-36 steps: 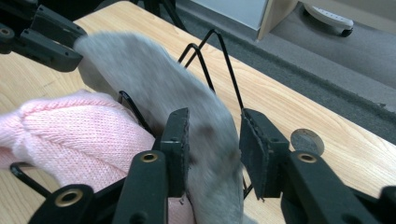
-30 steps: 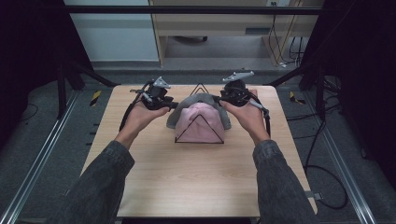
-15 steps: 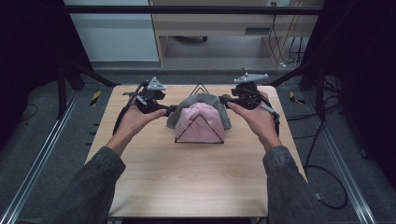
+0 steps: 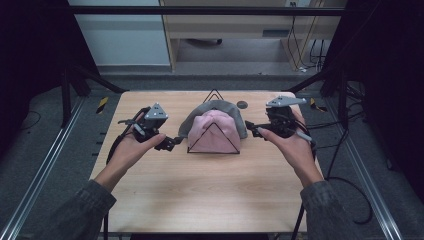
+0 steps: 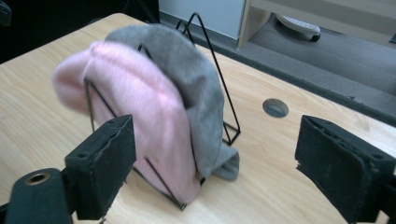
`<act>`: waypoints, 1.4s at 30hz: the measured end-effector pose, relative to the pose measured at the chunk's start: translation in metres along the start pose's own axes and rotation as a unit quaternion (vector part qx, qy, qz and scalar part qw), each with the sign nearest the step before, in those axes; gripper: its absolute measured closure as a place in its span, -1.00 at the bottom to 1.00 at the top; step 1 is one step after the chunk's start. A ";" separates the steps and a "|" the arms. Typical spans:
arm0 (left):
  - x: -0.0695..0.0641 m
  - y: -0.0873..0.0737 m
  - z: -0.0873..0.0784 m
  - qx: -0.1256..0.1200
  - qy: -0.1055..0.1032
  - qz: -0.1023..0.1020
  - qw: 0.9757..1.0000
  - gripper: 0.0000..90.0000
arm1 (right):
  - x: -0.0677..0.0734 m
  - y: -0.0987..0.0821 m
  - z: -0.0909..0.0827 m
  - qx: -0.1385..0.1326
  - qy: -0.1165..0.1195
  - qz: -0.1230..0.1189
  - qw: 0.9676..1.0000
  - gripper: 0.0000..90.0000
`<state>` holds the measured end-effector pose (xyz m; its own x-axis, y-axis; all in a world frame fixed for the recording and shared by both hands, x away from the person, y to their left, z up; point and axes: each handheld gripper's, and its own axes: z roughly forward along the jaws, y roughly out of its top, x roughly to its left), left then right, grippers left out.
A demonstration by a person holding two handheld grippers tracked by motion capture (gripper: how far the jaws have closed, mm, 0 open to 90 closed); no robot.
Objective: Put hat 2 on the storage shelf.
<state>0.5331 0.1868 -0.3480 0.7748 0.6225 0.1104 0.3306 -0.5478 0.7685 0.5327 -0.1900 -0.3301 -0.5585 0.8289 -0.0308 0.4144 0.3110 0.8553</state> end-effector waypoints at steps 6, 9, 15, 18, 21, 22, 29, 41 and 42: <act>-0.015 -0.026 -0.010 0.011 0.010 0.027 1.000 -0.85 | 0.013 -0.042 -0.018 0.001 0.005 -0.007 1.000 -0.80; -0.019 -0.043 -0.010 0.022 0.004 0.024 0.999 -0.85 | 0.017 -0.064 -0.021 0.013 0.007 -0.013 1.000 -0.80; -0.024 -0.075 -0.006 0.053 -0.003 -0.005 0.999 -0.83 | 0.009 -0.107 -0.019 0.054 0.007 -0.002 0.999 -0.75; -0.019 -0.088 -0.001 0.070 0.004 -0.017 0.997 -0.83 | 0.004 -0.124 -0.014 0.069 0.005 0.014 0.997 -0.75; -0.014 -0.101 0.004 0.079 0.002 -0.032 0.996 -0.82 | -0.001 -0.135 -0.009 0.077 0.009 0.029 0.997 -0.77; -0.013 -0.104 0.005 0.083 0.001 -0.036 0.996 -0.83 | -0.002 -0.139 -0.006 0.079 0.009 0.030 0.996 -0.78; -0.005 -0.130 0.025 0.117 -0.016 -0.058 0.991 -0.85 | -0.004 -0.160 0.016 0.116 0.012 0.055 0.992 -0.79; -0.010 -0.149 0.044 0.159 -0.016 -0.049 0.986 -0.91 | 0.006 -0.183 0.035 0.152 -0.018 0.030 0.988 -0.91; -0.011 -0.149 0.044 0.158 -0.015 -0.050 0.986 -0.94 | 0.007 -0.185 0.034 0.139 -0.021 0.033 0.989 -0.93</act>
<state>0.4990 0.2368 -0.4917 0.7443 0.6675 0.0211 0.5539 -0.6347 0.5388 0.4768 -0.2260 -0.5066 -0.4965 0.8680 -0.0065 0.6338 0.3676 0.6806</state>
